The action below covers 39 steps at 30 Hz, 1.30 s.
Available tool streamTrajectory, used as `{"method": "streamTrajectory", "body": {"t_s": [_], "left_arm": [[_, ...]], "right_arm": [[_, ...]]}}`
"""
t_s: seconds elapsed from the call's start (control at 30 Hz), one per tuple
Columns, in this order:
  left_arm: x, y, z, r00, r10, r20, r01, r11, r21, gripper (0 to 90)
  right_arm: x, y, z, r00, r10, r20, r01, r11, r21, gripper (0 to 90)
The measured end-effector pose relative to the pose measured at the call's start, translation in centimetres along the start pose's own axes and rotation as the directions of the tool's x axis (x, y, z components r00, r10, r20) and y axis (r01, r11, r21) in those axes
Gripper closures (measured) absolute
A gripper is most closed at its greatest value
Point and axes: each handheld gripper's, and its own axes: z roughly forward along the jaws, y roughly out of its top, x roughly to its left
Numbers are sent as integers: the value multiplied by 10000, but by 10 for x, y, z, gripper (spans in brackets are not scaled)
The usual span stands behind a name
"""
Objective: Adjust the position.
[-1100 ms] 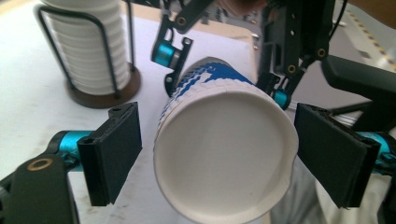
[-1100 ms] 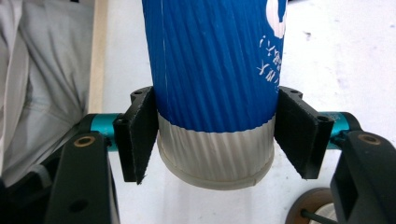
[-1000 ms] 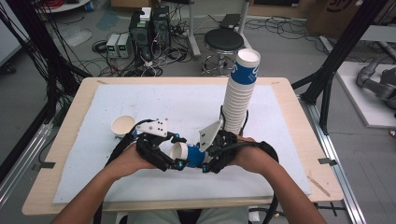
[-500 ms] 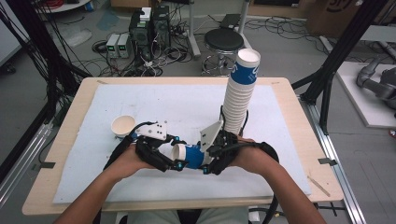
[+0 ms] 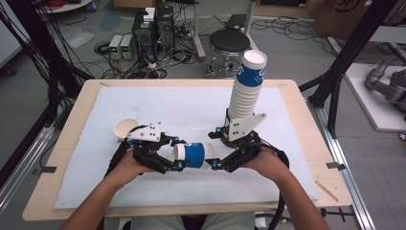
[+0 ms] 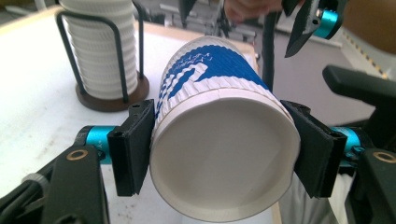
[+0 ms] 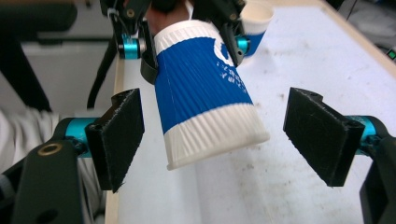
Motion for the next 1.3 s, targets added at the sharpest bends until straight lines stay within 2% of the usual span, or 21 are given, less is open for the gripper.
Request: {"method": "streamTrajectory", "body": {"t_s": [0.2,0.47,0.67,0.9,1.13,1.3], "left_arm": [[1,-6,-5,9999,66,-155,-75,9979,-638,299],[1,-15,-11,9999,91,-126,-106,9916,-1293,299],[0,-18,-13,9999,105,17,-101,9873,-1586,300],[0,-21,-13,9995,113,312,-49,9805,-1966,299],[-1,-20,-10,9986,153,515,-43,9783,-2073,299],[-3,-19,-6,9971,243,727,-84,9773,-2116,299]], "right_arm": [[-1,-12,-3,9977,654,166,-636,9938,-916,208],[1,-32,-2,9913,1278,329,-1208,9789,-1647,202],[2,-42,-1,9872,1582,220,-1514,9706,-1869,202],[5,-53,1,9815,1906,-174,-1899,9588,-2113,202],[7,-62,7,9754,2135,-556,-2206,9469,-2339,202],[7,-65,11,9742,2142,-705,-2248,9464,-2317,202]]}}
